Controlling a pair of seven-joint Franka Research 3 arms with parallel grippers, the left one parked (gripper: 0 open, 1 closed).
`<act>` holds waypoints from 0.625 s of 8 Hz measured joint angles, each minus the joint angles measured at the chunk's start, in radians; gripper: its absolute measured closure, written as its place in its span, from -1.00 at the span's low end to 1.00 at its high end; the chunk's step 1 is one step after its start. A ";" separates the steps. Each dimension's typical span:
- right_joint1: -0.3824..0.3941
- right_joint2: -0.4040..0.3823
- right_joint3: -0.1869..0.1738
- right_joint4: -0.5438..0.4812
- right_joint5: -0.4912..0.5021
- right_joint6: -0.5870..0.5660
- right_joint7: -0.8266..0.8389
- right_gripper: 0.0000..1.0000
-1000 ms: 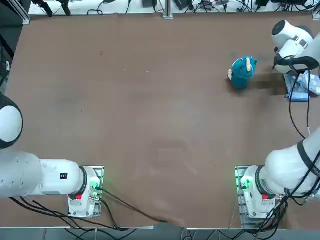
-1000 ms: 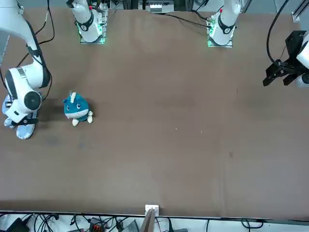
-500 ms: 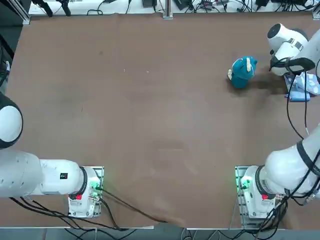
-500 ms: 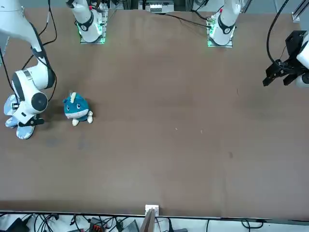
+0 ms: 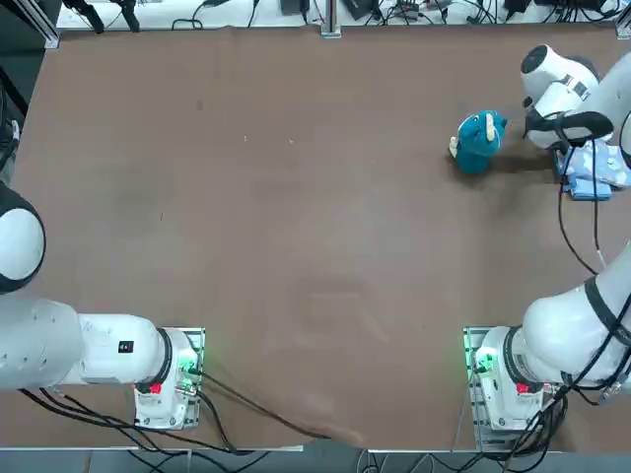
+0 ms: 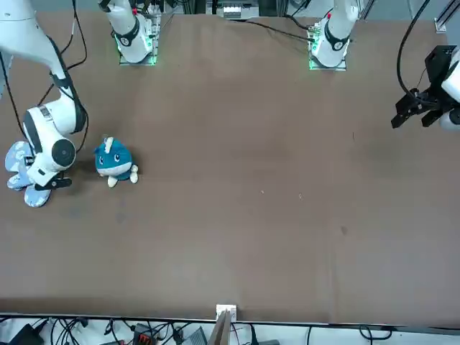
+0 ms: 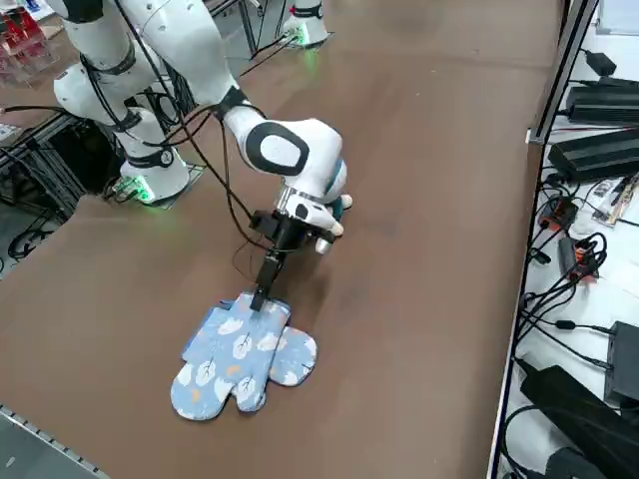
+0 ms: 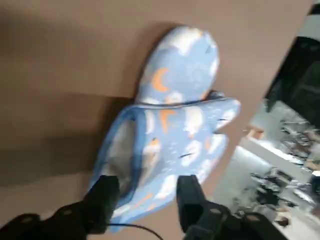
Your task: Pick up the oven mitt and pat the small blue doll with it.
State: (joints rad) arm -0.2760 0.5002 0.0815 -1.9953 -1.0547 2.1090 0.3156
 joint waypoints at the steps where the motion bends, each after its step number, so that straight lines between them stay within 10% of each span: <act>1: 0.005 -0.003 0.029 0.024 0.095 -0.006 -0.052 -0.91; 5: 0.014 -0.072 0.101 0.214 0.335 -0.165 -0.230 -1.00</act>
State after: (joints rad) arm -0.2624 0.4284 0.1821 -1.7818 -0.7196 1.9438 0.0857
